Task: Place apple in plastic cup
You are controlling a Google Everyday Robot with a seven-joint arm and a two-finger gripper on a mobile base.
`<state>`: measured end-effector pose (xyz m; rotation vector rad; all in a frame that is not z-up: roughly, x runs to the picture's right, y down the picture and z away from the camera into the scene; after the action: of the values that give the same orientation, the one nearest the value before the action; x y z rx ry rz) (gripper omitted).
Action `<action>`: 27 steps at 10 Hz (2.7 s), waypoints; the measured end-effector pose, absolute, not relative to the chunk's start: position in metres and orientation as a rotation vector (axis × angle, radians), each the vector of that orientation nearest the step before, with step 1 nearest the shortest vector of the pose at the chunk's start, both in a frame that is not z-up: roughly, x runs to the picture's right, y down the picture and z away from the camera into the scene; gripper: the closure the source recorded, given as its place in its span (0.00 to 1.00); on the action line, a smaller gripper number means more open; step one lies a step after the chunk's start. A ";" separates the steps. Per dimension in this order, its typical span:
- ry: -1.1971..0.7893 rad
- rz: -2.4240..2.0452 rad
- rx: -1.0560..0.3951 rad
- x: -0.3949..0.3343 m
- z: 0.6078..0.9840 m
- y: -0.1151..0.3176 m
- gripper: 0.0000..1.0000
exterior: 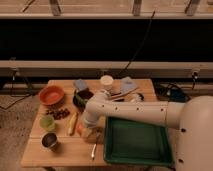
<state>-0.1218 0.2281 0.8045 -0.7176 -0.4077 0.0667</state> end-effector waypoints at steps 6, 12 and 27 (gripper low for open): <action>-0.464 0.026 -0.687 -0.153 0.788 0.193 1.00; -0.553 -0.114 -0.614 -0.217 0.739 0.134 1.00; -0.686 -0.175 -0.732 -0.296 0.779 0.150 1.00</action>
<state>-0.2961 0.1504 0.7786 -0.7324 -0.6856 -0.1751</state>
